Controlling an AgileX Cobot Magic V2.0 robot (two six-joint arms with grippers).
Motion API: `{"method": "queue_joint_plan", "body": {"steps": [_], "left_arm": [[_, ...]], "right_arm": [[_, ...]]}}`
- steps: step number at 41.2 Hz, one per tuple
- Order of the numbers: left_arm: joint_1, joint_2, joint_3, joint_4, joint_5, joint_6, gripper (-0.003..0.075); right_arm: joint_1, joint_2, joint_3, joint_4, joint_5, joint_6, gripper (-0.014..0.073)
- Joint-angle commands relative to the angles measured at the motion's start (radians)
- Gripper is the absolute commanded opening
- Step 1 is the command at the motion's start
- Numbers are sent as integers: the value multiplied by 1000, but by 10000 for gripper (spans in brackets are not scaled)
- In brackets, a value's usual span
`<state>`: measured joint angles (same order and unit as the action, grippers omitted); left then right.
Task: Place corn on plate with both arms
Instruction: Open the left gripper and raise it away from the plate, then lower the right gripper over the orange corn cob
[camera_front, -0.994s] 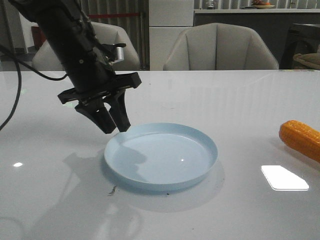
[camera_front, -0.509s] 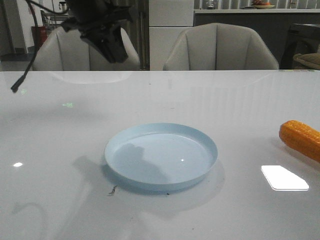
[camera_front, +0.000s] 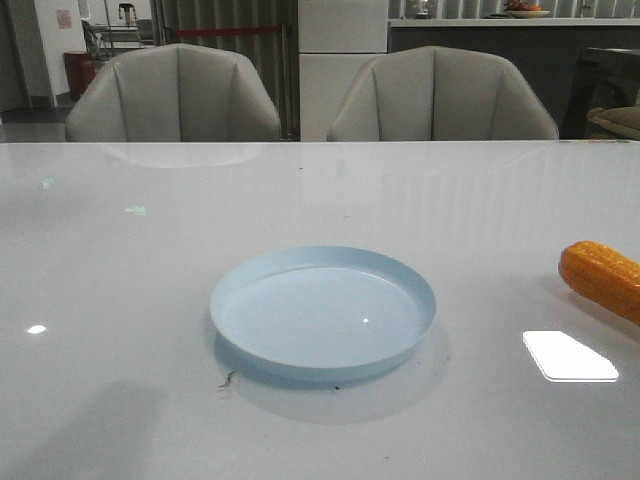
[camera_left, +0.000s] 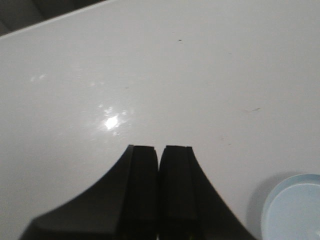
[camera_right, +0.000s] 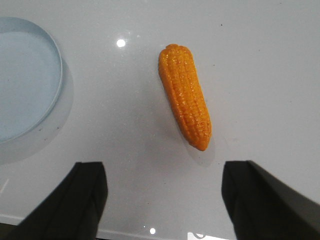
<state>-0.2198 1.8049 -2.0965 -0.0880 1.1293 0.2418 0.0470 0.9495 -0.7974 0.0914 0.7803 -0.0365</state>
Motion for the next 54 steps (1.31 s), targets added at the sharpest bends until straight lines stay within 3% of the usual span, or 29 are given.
{"method": "queue_joint_plan", "body": {"steps": [1,10,24,32,45,54], "left_arm": [[37,-114,25,14,-37,-13,86],[86,-287,371,15,-148,25,86],[86,-665,1068,8,-636,-37,86],[86,-832,1335,7,-721,-37,86],[86,-910,1424,7,-690,-37,86],[86,-908,1422,7,-694,-37,86]], "right_arm": [[1,-9,-37,8,-45,-2,583],[1,-9,-37,8,-45,-2,583],[1,-9,-37,8,-10,-2,583],[1,9,-40,-8,-25,-2,583],[1,82,-86,-8,-32,-141,583],[1,166,-188,-8,-20,-145,583]]}}
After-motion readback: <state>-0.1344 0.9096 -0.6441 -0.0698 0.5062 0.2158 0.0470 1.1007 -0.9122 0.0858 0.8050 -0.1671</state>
